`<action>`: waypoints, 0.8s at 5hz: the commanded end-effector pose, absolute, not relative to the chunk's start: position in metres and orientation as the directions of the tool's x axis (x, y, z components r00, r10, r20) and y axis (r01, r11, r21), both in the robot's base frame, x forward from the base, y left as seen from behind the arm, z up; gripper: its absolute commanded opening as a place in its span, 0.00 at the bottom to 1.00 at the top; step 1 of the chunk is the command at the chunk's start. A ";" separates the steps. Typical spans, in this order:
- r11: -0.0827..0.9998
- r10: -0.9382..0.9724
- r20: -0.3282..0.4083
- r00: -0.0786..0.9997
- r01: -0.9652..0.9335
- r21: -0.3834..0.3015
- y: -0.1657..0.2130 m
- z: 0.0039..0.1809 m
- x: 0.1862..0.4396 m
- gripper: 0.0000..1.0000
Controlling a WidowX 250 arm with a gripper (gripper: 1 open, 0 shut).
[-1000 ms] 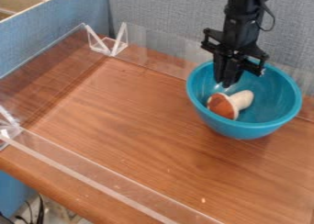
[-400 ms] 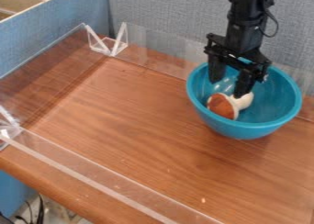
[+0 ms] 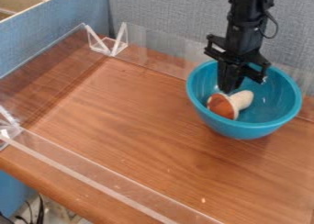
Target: Remove the mushroom from inside the blue bowl and put it on the table
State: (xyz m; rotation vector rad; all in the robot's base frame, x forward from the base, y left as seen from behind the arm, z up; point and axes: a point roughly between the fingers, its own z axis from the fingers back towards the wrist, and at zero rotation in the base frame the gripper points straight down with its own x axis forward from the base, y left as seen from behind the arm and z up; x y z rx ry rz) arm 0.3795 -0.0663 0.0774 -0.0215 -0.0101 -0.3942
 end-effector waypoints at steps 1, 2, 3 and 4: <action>0.917 -0.396 0.107 0.912 0.398 0.000 -0.069 0.118 0.379 0.00; 0.914 -0.402 0.119 0.908 0.405 0.000 -0.069 0.127 0.376 0.00; 0.920 -0.390 0.163 0.906 0.393 0.014 -0.056 0.160 0.363 0.00; 0.918 -0.394 0.174 0.902 0.397 0.017 -0.050 0.172 0.357 0.00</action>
